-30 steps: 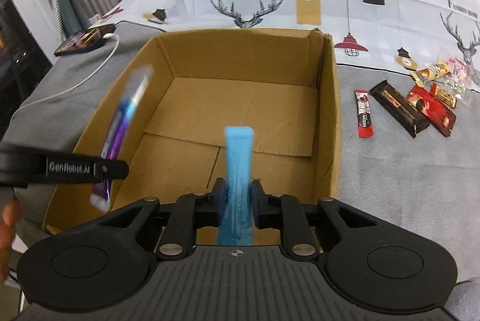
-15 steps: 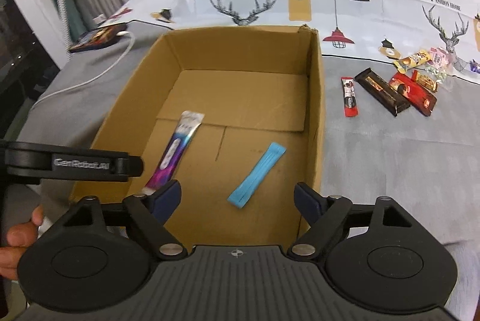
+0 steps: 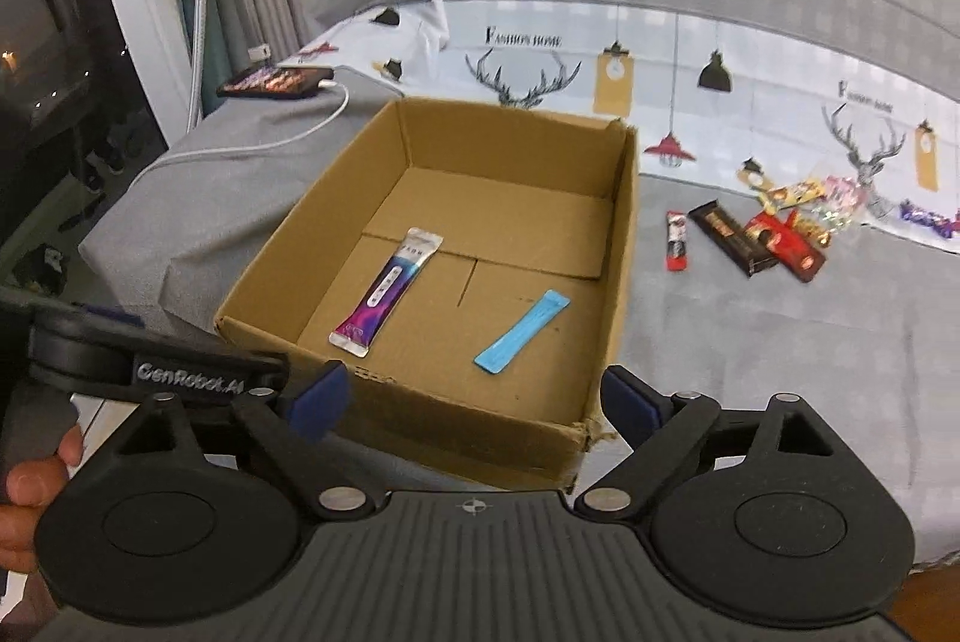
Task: Organize snacks
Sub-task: 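Withdraw both open grippers from the box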
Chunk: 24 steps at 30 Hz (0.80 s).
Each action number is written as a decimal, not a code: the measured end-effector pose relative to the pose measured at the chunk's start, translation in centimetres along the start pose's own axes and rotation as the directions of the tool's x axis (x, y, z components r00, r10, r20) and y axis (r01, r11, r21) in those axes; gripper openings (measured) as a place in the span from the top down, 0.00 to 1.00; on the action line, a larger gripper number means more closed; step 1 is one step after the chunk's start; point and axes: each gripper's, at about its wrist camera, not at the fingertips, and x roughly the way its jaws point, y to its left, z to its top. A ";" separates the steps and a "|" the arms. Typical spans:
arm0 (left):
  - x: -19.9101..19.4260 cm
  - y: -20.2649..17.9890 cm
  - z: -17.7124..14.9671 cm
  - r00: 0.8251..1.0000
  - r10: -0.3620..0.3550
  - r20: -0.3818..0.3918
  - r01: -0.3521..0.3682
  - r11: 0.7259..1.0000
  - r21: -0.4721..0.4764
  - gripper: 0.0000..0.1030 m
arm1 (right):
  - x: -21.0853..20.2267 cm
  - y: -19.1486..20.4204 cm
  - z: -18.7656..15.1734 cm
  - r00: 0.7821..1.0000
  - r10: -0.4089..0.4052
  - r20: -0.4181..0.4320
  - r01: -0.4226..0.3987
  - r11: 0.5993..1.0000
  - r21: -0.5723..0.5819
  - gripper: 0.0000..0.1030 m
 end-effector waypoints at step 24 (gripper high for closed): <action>-5.1 -1.9 -2.3 0.993 0.041 0.107 -0.045 0.998 0.038 0.00 | -5.5 0.2 -2.4 0.993 0.007 0.116 -0.004 1.000 -0.031 0.09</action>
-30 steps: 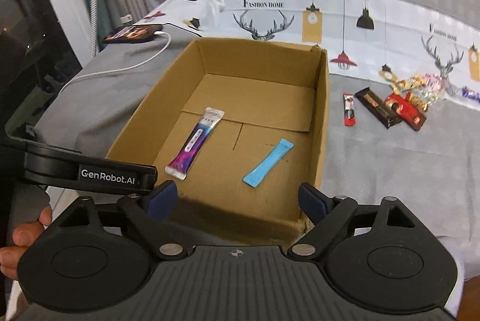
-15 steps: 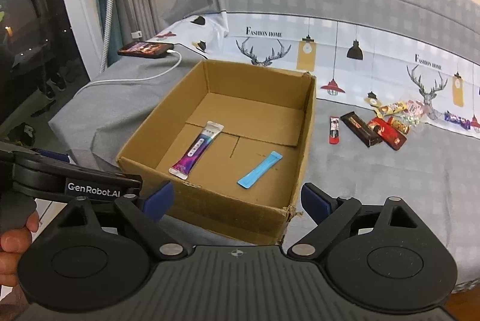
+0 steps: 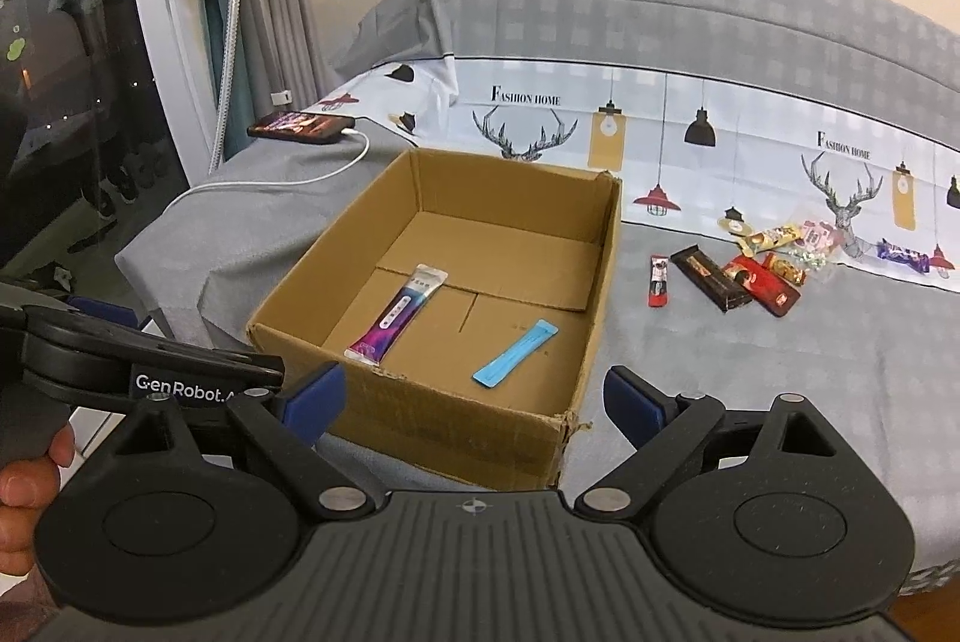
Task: Organize snacks
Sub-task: 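Withdraw both open grippers from the box, then grasp the dark chocolate bar with the left gripper while the right grasps the red coffee pack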
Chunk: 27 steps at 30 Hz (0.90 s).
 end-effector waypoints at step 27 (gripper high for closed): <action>13.0 -23.5 16.6 0.950 -0.237 -0.205 0.235 0.971 -0.034 0.00 | 2.4 -27.0 -2.6 0.938 -0.346 -0.010 0.327 0.877 0.353 0.08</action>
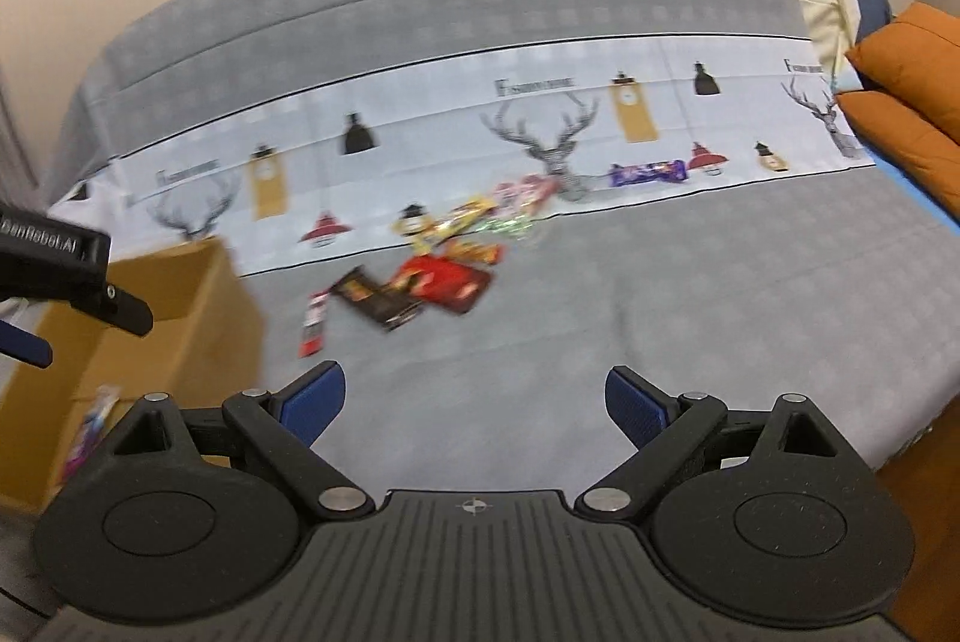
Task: Organize snacks
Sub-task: 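Grasp the dark chocolate bar with the left gripper while the right grasps the red coffee pack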
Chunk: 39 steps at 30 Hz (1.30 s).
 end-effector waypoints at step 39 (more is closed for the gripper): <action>22.1 -8.3 9.6 0.992 -0.011 -0.128 -0.009 0.988 -0.155 0.01 | 29.1 -9.5 2.1 0.971 -0.006 -0.241 -0.040 0.982 -0.186 0.47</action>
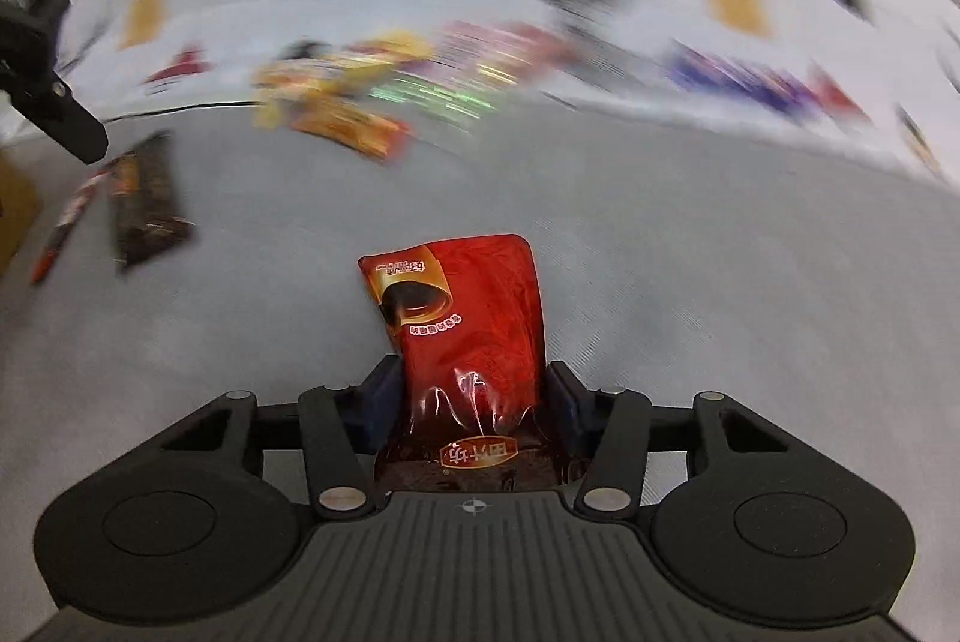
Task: Organize snacks
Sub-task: 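Grasp the dark chocolate bar with the left gripper while the right grasps the red coffee pack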
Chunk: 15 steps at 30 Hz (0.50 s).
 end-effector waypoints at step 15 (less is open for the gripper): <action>5.4 -1.9 2.9 0.988 0.151 -0.030 -0.152 0.988 -0.035 0.58 | 0.8 -0.8 -1.5 0.997 -0.073 0.034 0.070 0.994 0.080 0.24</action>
